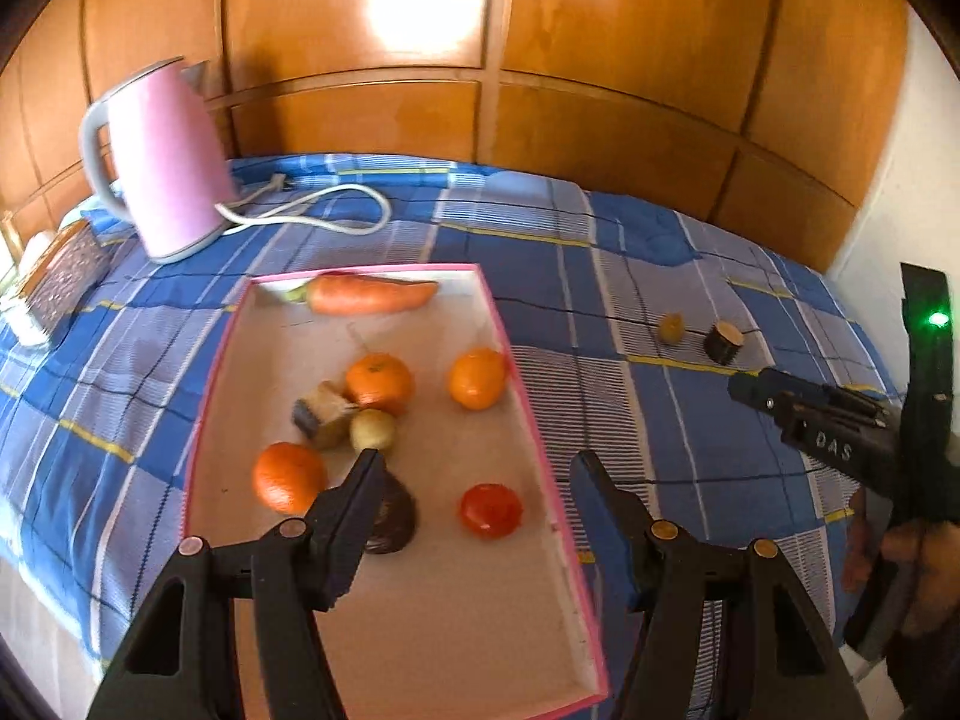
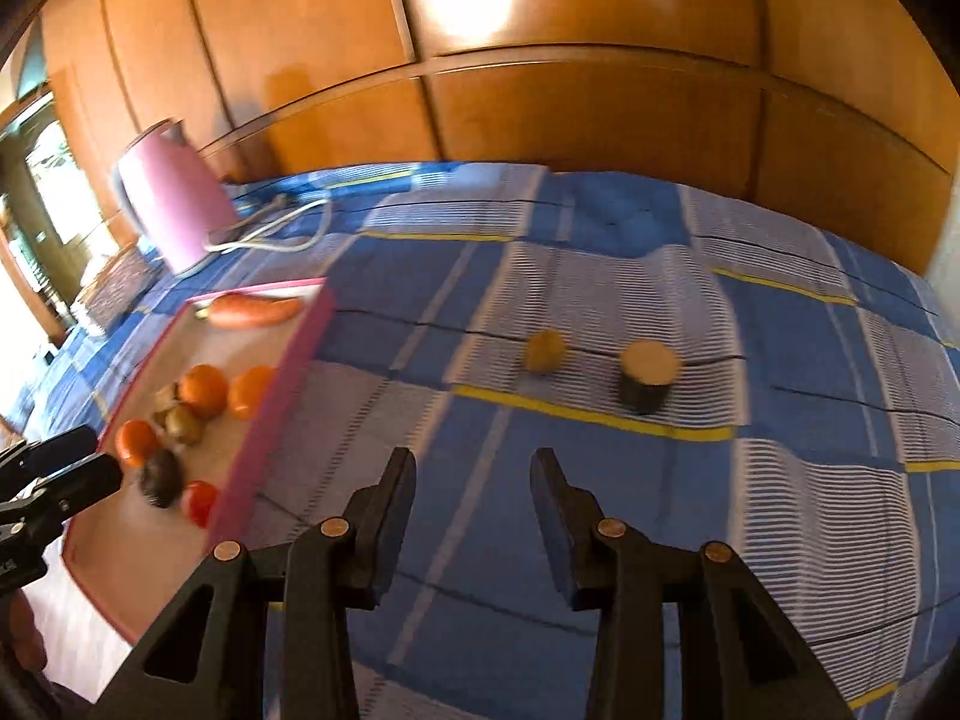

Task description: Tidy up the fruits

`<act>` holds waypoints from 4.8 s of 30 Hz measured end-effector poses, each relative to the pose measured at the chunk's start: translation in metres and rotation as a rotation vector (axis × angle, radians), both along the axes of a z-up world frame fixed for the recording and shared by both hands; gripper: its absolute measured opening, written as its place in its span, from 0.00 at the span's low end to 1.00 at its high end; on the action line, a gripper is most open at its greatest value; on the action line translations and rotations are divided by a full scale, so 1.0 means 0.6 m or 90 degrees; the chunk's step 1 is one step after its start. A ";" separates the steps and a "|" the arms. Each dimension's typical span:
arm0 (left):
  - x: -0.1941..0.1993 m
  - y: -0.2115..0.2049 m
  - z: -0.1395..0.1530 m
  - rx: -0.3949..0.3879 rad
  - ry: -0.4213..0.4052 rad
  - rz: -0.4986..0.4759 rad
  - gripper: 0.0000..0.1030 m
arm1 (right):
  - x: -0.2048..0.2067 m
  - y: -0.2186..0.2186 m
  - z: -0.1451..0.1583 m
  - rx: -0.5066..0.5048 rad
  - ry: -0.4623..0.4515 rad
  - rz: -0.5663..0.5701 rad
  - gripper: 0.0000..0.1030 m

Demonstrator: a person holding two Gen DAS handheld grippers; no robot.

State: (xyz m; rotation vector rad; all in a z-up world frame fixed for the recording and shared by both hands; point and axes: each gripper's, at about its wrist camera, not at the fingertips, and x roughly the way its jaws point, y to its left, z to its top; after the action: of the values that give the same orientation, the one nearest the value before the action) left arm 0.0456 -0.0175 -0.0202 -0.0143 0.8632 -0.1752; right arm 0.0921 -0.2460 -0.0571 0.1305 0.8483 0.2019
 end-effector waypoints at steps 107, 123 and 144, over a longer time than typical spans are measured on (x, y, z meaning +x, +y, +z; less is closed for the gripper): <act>-0.048 0.155 -0.015 -0.055 -0.001 0.182 0.70 | -0.013 0.184 0.022 0.003 -0.013 0.196 0.34; -0.067 0.181 0.003 -0.031 -0.039 0.237 0.84 | -0.047 0.287 0.022 -0.022 -0.009 0.272 0.39; -0.107 0.152 0.034 -0.005 -0.088 0.234 1.00 | -0.109 0.263 0.044 -0.039 -0.074 0.175 0.43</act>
State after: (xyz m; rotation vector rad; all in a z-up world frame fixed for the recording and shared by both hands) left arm -0.0186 0.0739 0.0002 -0.1659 0.7075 0.1637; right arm 0.0267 -0.0881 -0.0309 -0.0555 0.7539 0.4364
